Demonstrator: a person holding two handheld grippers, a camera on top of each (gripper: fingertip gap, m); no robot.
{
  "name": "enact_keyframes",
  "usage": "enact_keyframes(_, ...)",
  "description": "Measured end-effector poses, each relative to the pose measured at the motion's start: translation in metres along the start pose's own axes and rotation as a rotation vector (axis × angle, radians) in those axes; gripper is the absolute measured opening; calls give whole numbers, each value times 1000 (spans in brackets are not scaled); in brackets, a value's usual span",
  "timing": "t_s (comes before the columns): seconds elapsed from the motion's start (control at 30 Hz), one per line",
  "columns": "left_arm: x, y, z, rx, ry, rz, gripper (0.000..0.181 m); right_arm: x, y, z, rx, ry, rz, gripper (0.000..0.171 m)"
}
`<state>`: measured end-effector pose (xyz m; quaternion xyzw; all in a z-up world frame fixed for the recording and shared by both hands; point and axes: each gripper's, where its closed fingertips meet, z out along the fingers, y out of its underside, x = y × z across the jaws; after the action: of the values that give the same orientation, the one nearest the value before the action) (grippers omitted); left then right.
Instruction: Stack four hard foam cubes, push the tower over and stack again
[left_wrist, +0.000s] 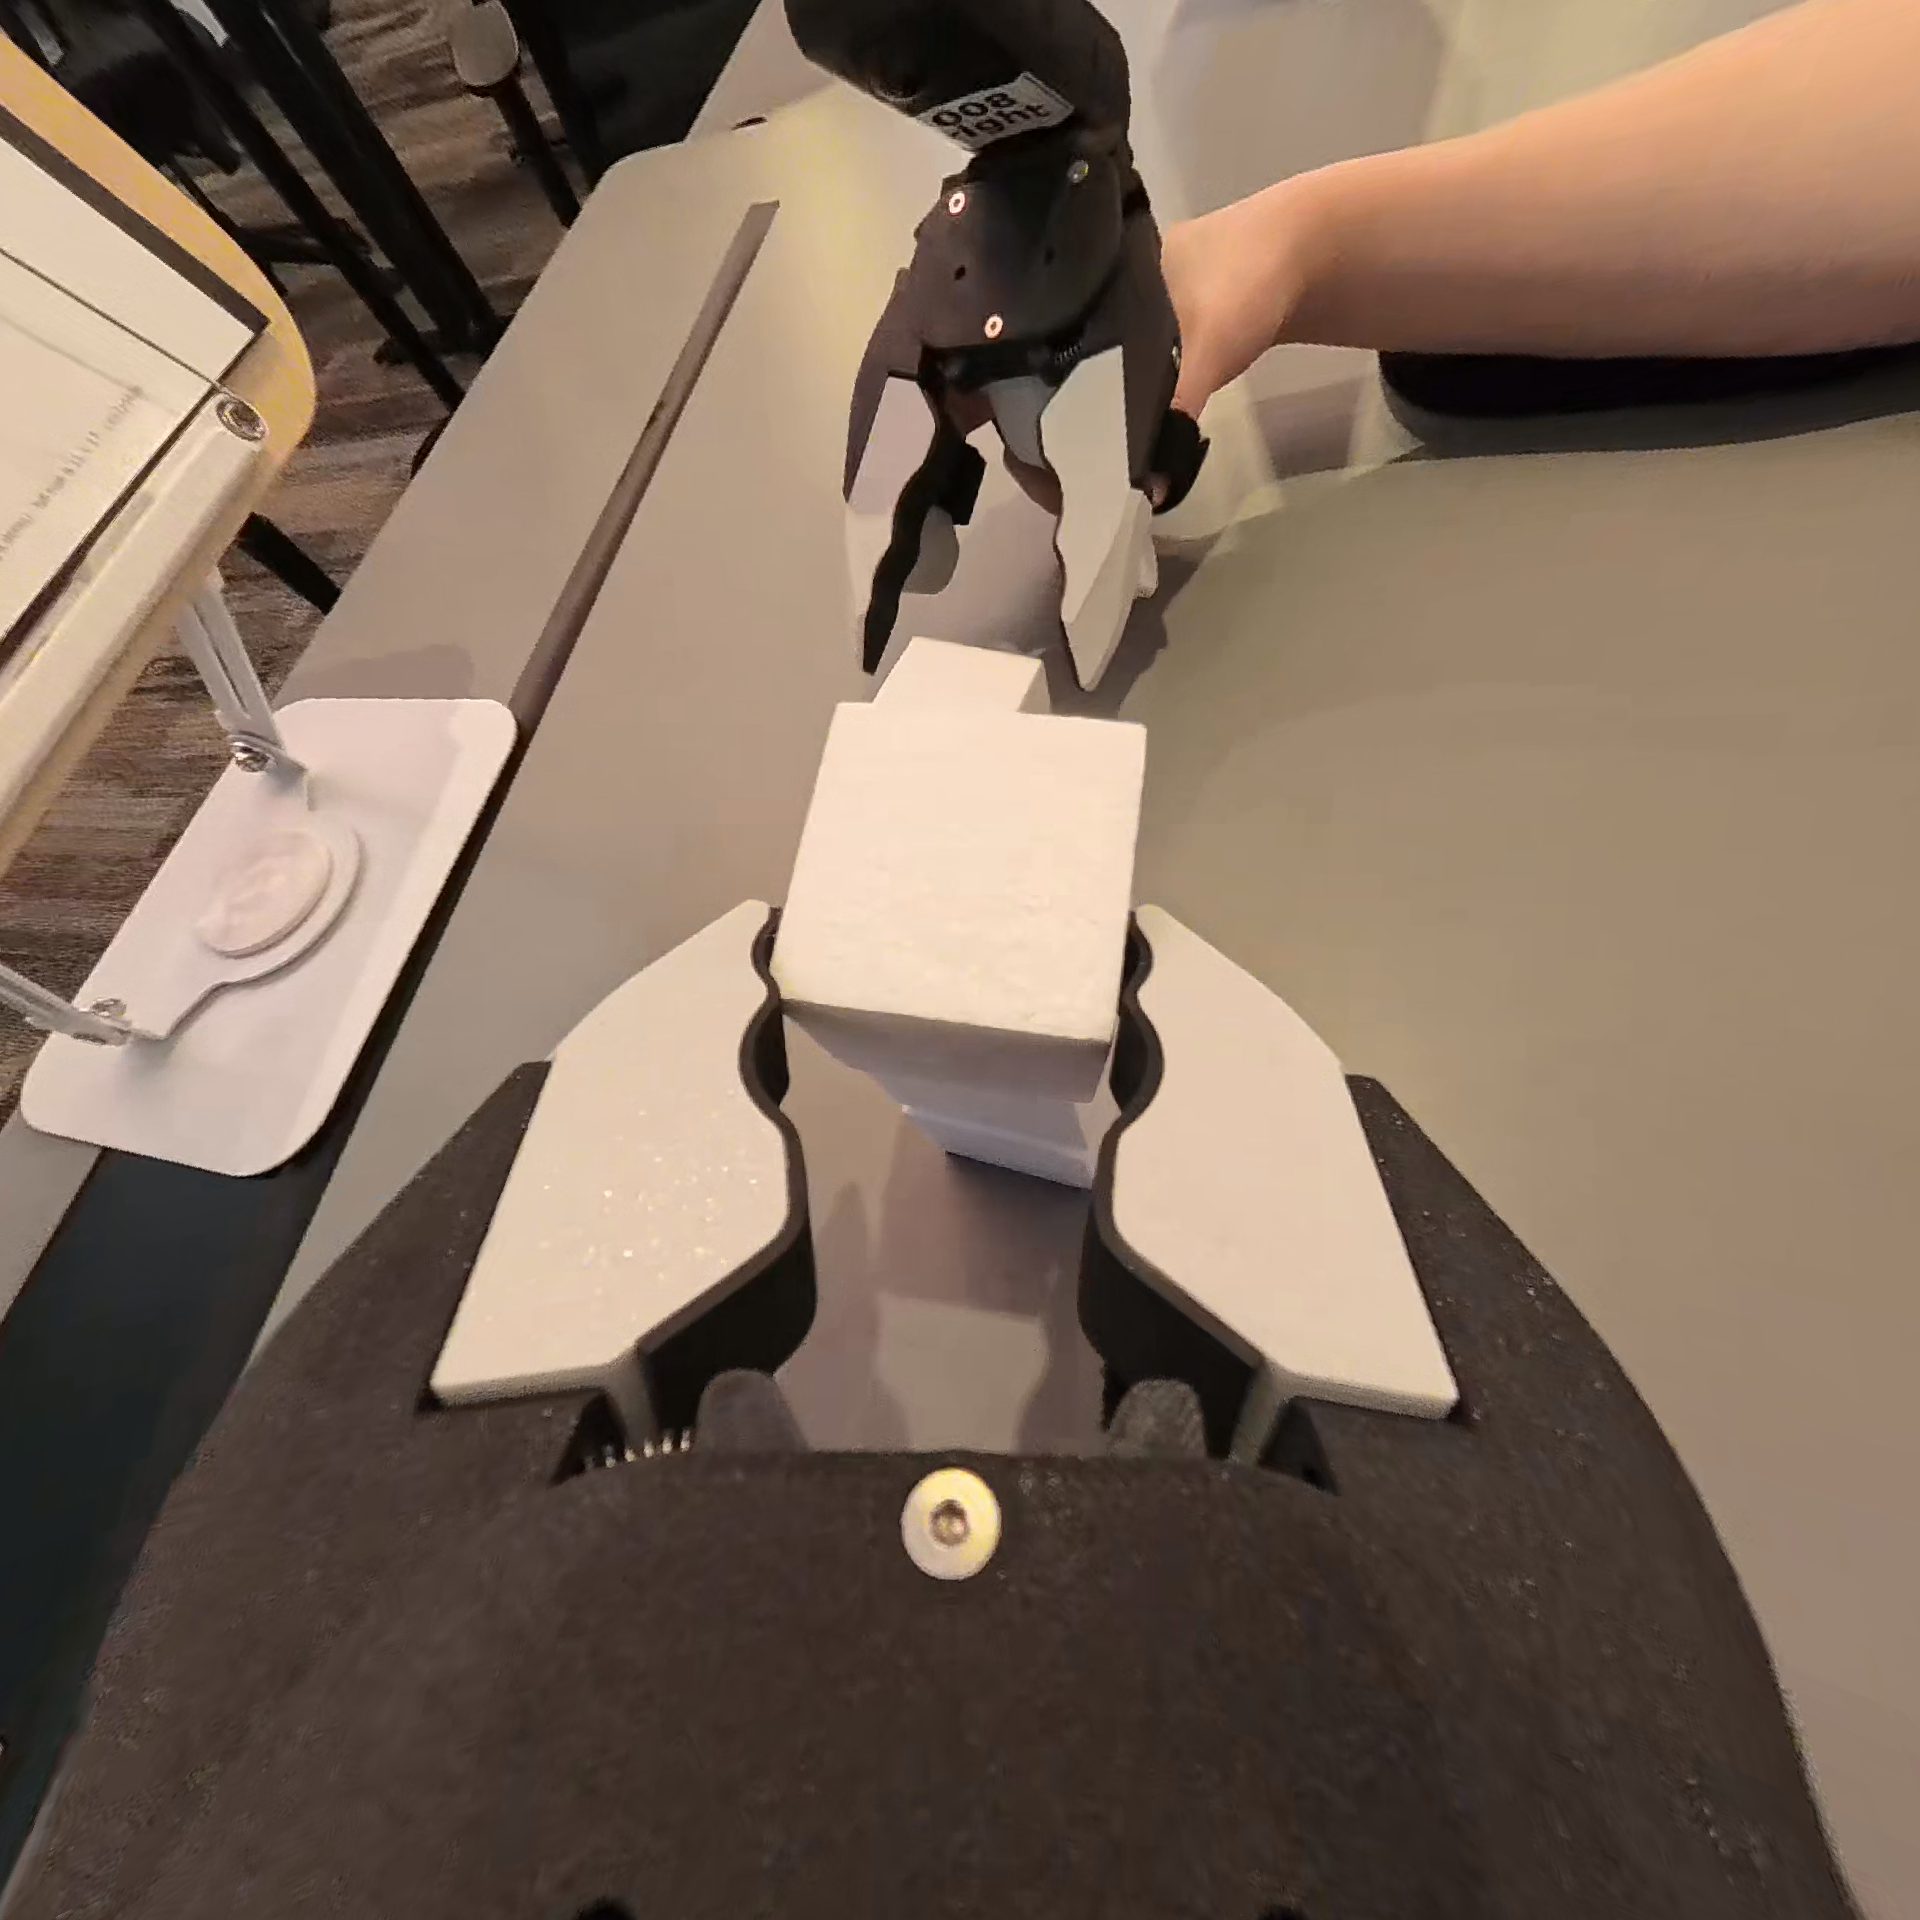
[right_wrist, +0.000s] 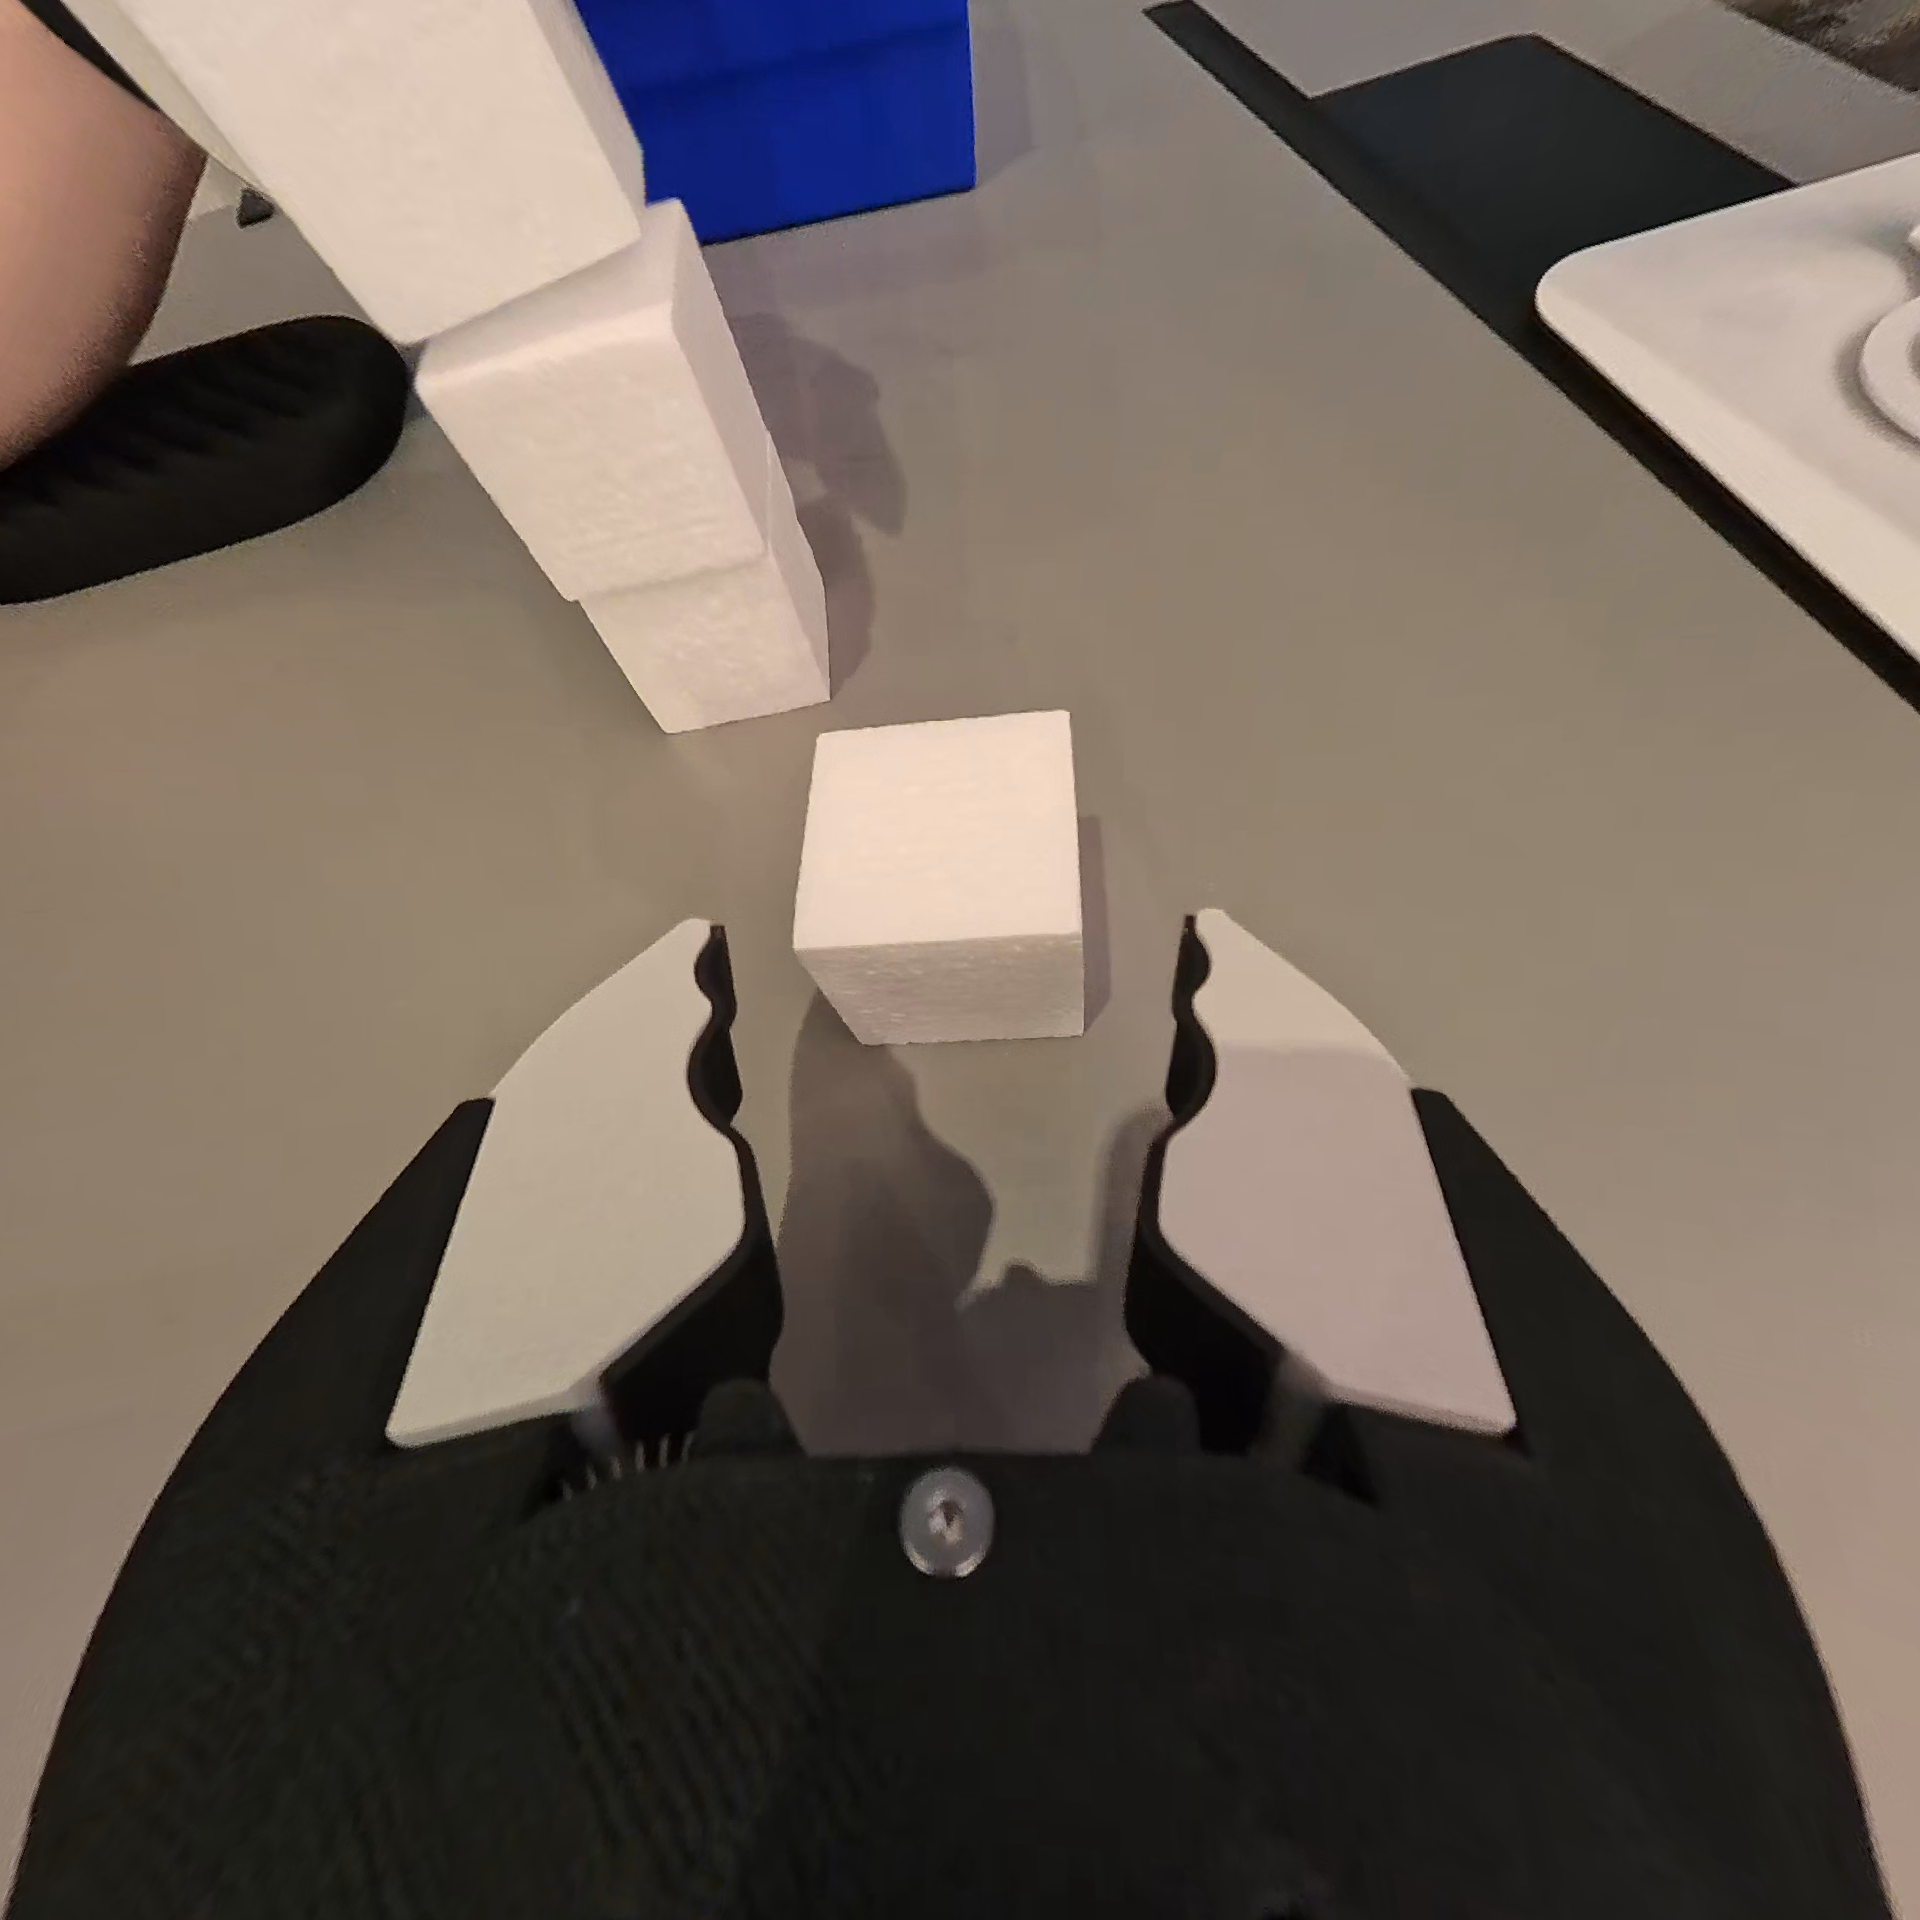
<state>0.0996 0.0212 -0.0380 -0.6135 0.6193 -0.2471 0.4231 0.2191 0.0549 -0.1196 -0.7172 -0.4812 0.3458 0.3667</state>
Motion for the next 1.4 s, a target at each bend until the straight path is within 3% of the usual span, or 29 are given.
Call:
enact_keyframes(0.3,1,-2,8,32,49,1,61,4,5,14,-42,-1,-2,83)
enact_keyframes(0.4,-7,4,9,5,5,-23,87,4,11,15,-81,10,-27,59)
enact_keyframes(0.63,2,-5,-18,76,-16,-50,103,9,-9,-9,50,11,33,59)
enact_keyframes(0.8,12,13,-41,-46,36,-114,105,1,-75,-48,207,65,22,59)
enact_keyframes(0.93,-4,15,-65,-67,-78,-84,101,-50,-151,-62,348,-11,-63,58)
enact_keyframes(1.07,-9,20,-78,-79,-114,-90,102,-85,-184,-34,293,-112,-141,59)
enact_keyframes(1.23,-11,9,-90,-9,-126,-89,99,-91,-172,13,108,-124,-161,59)
enact_keyframes(1.4,-11,5,-91,8,-112,-78,97,-98,-161,30,28,-138,-170,59)
